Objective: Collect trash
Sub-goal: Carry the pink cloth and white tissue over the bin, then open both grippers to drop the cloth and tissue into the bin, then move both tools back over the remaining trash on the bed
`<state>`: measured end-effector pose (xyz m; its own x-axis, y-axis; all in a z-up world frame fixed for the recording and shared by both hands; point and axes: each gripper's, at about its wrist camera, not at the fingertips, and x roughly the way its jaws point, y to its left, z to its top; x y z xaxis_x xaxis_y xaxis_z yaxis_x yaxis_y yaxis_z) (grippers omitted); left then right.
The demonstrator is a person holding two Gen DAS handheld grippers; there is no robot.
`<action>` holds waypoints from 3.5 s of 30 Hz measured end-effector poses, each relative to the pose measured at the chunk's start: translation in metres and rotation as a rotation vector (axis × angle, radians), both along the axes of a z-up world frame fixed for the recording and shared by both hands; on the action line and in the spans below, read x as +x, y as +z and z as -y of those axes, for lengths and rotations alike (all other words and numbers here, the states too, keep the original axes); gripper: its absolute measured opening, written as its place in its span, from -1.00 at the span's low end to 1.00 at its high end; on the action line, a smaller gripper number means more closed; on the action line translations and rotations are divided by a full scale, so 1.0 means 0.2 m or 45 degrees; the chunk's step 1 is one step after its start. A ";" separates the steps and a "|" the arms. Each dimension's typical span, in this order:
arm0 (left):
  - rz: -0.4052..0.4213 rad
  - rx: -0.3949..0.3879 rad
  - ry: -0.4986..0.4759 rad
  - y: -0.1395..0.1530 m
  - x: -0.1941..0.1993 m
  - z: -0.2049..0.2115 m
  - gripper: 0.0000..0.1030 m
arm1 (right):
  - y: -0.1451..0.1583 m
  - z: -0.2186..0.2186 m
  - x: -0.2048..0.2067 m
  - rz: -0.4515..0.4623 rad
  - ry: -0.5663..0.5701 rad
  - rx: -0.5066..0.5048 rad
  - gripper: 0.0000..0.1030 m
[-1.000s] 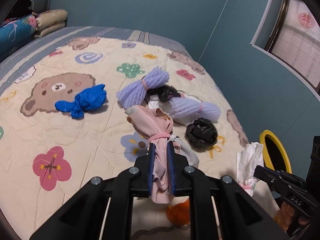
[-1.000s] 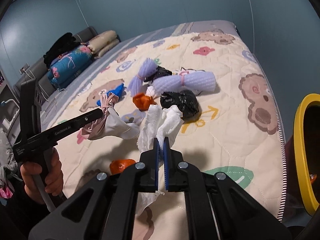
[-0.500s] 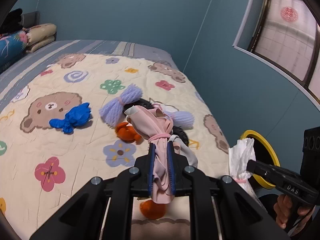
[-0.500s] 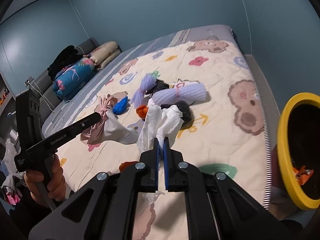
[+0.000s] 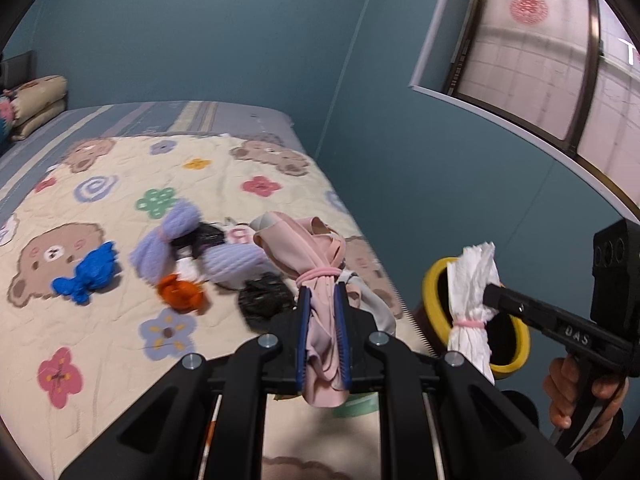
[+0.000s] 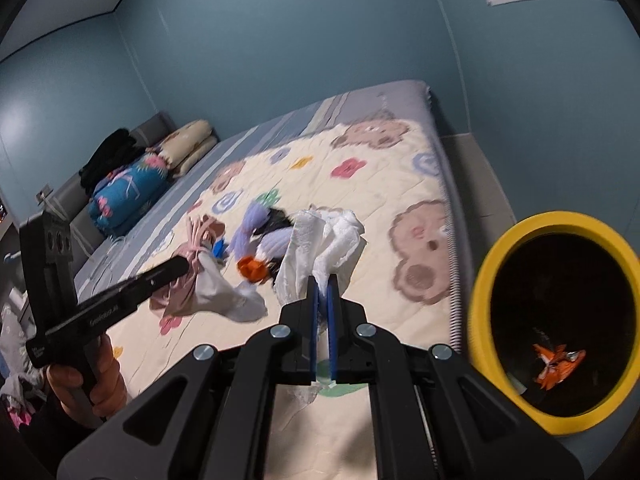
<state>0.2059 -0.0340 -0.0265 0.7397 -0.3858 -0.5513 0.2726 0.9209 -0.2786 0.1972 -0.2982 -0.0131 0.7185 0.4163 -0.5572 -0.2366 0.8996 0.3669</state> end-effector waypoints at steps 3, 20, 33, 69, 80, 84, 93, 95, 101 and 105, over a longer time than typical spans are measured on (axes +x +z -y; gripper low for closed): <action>0.015 0.009 -0.051 0.03 0.02 0.09 -0.78 | 0.05 0.10 0.00 0.027 -0.047 0.008 -0.92; 0.012 0.044 -0.299 0.08 0.18 0.61 -0.78 | 0.17 0.63 0.00 0.084 -0.326 -0.046 -0.92; -0.045 0.047 -0.469 0.01 0.29 1.03 -0.78 | 0.07 0.95 0.00 0.045 -0.482 -0.071 -0.92; -0.171 0.010 -0.426 -0.16 0.42 1.22 0.28 | -0.22 1.15 -0.02 -0.130 -0.621 0.003 -0.30; -0.090 0.045 -0.252 -0.08 0.37 0.90 0.73 | -0.15 0.96 -0.05 -0.084 -0.562 -0.078 0.28; -0.047 0.081 -0.181 -0.05 0.33 0.75 0.74 | -0.09 0.81 -0.04 -0.030 -0.488 -0.105 0.40; 0.004 0.110 0.011 0.01 0.27 0.35 0.84 | 0.02 0.47 0.03 0.040 -0.321 -0.139 0.60; -0.008 0.126 0.053 0.01 0.27 0.25 0.84 | 0.03 0.38 0.05 0.058 -0.279 -0.163 0.66; -0.033 0.146 0.202 -0.01 0.30 -0.07 0.84 | 0.06 0.11 0.12 0.071 -0.154 -0.195 0.74; -0.063 0.145 0.293 -0.05 0.31 -0.28 0.84 | 0.05 -0.04 0.18 0.054 -0.105 -0.208 0.74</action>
<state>0.2689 0.0229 -0.0366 0.7719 -0.1441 -0.6192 0.0410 0.9832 -0.1776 0.2331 -0.2900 -0.0035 0.7706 0.2614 -0.5812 -0.1719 0.9635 0.2054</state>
